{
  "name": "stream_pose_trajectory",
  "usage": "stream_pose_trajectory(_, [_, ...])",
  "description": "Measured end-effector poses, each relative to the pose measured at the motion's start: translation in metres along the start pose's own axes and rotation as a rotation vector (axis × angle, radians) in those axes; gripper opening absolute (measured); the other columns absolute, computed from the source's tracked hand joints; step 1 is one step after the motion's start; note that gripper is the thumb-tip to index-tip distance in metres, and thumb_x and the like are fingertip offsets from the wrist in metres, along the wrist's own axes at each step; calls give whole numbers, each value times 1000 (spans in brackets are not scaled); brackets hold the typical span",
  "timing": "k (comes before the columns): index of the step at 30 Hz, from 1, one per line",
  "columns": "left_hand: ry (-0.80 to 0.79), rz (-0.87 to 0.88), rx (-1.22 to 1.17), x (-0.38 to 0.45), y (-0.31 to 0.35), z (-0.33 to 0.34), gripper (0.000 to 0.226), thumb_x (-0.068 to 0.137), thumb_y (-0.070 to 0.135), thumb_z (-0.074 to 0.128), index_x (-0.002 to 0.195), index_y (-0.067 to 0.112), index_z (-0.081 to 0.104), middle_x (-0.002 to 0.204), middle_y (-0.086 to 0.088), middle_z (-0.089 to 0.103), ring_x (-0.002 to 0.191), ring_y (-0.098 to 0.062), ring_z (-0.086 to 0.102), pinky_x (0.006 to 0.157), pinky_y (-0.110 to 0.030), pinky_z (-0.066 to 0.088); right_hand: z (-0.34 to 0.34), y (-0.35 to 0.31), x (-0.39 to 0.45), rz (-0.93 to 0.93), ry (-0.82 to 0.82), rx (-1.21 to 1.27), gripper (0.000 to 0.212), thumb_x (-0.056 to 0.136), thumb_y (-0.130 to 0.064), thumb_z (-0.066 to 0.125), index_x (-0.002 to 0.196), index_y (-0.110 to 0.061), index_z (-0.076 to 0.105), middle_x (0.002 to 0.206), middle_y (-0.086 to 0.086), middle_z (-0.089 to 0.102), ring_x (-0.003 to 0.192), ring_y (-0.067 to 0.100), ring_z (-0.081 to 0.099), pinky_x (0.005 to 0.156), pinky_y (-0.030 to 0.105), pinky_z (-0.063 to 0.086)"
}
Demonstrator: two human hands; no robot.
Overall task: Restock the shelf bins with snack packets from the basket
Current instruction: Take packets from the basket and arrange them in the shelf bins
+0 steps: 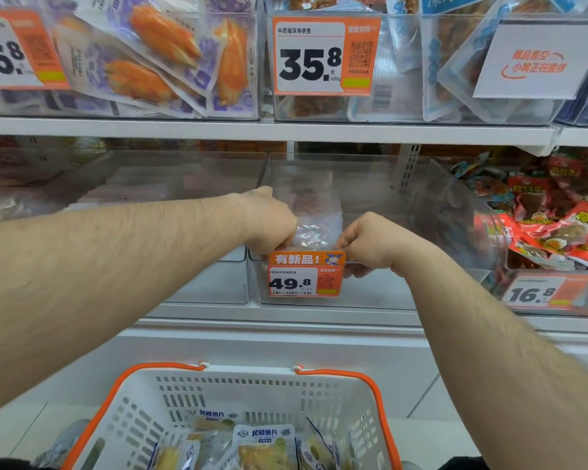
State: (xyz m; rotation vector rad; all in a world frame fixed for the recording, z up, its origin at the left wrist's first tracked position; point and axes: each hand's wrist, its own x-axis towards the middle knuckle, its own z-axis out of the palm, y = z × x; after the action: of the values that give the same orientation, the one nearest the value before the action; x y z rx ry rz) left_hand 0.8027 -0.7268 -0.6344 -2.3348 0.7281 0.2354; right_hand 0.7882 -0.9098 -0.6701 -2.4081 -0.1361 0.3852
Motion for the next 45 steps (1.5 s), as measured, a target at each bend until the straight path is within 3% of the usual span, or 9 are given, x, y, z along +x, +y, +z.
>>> stream_pose_trajectory(5, [44, -48, -9, 5, -4, 10, 27, 95, 29, 57, 69, 26, 57, 69, 14, 54, 70, -7, 46, 91, -37, 29, -3, -1, -2, 31, -33, 6, 19, 93, -13, 61, 92, -4, 78, 83, 11, 77, 87, 23, 74, 70, 28, 61])
stream_pose_trajectory(10, [235, -144, -57, -13, -10, 18, 21, 92, 45, 55, 96, 31, 69, 94, 11, 66, 102, -15, 55, 96, -40, 30, -4, -2, -4, 43, 0, -61, 17, 91, -13, 62, 89, -5, 78, 80, 10, 76, 81, 21, 75, 70, 30, 62])
stream_pose_trajectory(16, [590, -211, -416, -76, 16, 32, 24, 92, 41, 54, 112, 35, 67, 112, 14, 65, 114, -12, 48, 93, -36, 28, 10, -19, -20, -158, 577, -45, 18, 82, -11, 62, 88, -23, 75, 84, -7, 70, 85, 16, 68, 78, 31, 56])
stream_pose_trajectory(20, [572, -186, -708, -119, 46, 58, 22, 90, 40, 60, 109, 33, 69, 109, 16, 67, 108, -10, 55, 89, -31, 33, 49, -50, -55, -421, 748, 27, 16, 80, -8, 61, 83, -17, 74, 63, -18, 57, 68, 11, 59, 70, 24, 49])
stream_pose_trajectory(25, [246, -156, -803, -147, 67, 116, 23, 85, 41, 63, 106, 34, 70, 104, 16, 70, 102, -9, 62, 93, -29, 45, 133, -56, -65, -504, 449, 115, 17, 76, -5, 63, 74, -19, 72, 60, -13, 58, 57, 7, 53, 60, 14, 41])
stream_pose_trajectory(32, [45, -152, -1027, -154, 78, 165, 14, 88, 33, 64, 100, 30, 71, 85, 20, 63, 81, -2, 58, 74, -24, 46, 227, 3, -37, -269, -210, -541, 22, 87, -16, 54, 102, -21, 70, 104, 0, 70, 99, 23, 61, 83, 32, 52])
stream_pose_trajectory(36, [-93, -55, -1063, -144, 94, 180, 15, 91, 34, 63, 103, 29, 71, 96, 18, 67, 89, -4, 61, 84, -28, 51, 272, 63, -29, -25, -580, -742, 15, 85, -9, 58, 92, -13, 71, 90, 7, 65, 85, 23, 58, 78, 29, 45])
stream_pose_trajectory(41, [-175, 72, -999, -132, 101, 184, 22, 92, 36, 60, 109, 27, 68, 109, 14, 67, 102, -10, 61, 94, -37, 50, 305, 117, -42, 225, -734, -717, 16, 84, -16, 66, 99, -10, 68, 92, 7, 70, 70, 17, 63, 66, 29, 52])
stream_pose_trajectory(45, [-198, 95, -974, -127, 100, 179, 26, 93, 39, 58, 116, 30, 65, 114, 15, 64, 104, -10, 59, 97, -37, 48, 314, 129, -52, 201, -713, -789, 27, 85, -19, 66, 111, -15, 59, 110, 8, 63, 89, 21, 58, 78, 33, 51])
